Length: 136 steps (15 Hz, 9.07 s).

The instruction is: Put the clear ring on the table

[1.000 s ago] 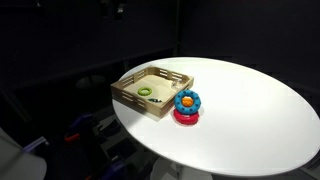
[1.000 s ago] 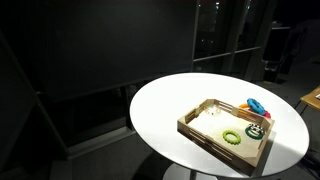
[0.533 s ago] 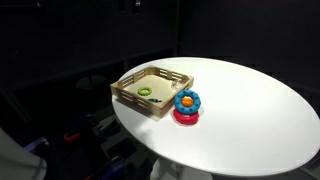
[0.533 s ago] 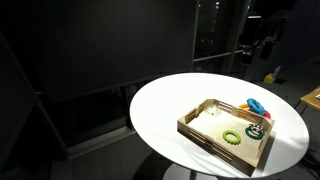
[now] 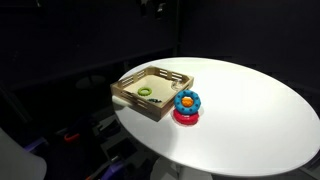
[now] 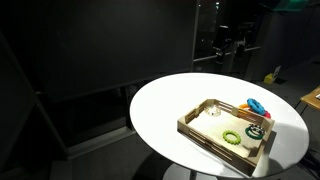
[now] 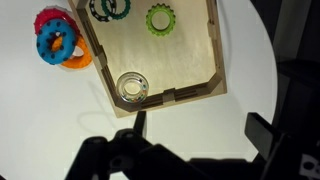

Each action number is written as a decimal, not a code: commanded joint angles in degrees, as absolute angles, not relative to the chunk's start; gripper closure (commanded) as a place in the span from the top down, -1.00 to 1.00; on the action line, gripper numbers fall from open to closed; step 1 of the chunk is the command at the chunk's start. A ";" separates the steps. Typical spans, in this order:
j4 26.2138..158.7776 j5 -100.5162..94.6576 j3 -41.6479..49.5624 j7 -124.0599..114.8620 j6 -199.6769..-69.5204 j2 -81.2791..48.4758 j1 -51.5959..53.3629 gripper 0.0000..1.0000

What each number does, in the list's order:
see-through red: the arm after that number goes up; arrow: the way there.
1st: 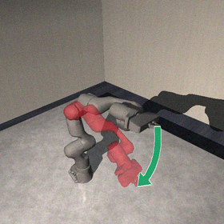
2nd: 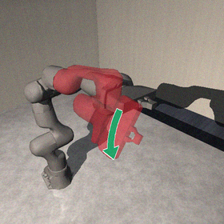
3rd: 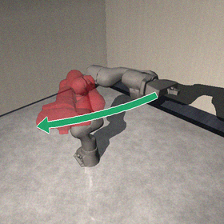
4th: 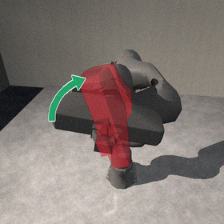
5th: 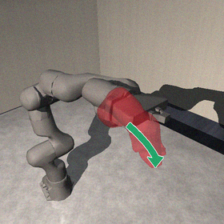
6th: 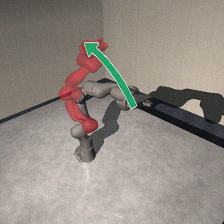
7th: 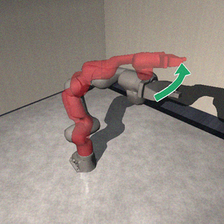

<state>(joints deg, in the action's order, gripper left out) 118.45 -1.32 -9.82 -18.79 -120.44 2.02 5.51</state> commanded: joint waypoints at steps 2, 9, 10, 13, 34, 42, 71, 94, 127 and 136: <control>115.41 -5.02 -7.88 -19.55 -123.91 -4.14 5.77 1.00; 115.07 -4.12 -5.66 -15.60 -127.73 -9.93 5.65 1.00; 114.82 -4.08 -5.39 -15.12 -127.58 -10.65 5.60 1.00; 113.92 -3.97 -4.66 -13.24 -126.93 -12.31 5.43 1.00; 113.04 -5.52 -1.97 -13.52 -138.39 -23.19 6.29 1.00; 108.90 -5.41 -1.58 -8.26 -140.19 -30.85 6.17 1.00; 105.12 -2.26 -2.91 -4.34 -139.69 -37.97 5.16 0.27; 106.40 1.39 -2.71 -5.18 -131.49 -27.43 5.01 -0.83; 105.72 -2.71 6.06 -10.85 -124.07 -33.77 2.19 0.05; 106.40 -3.26 5.86 -10.67 -123.44 -32.43 2.62 1.00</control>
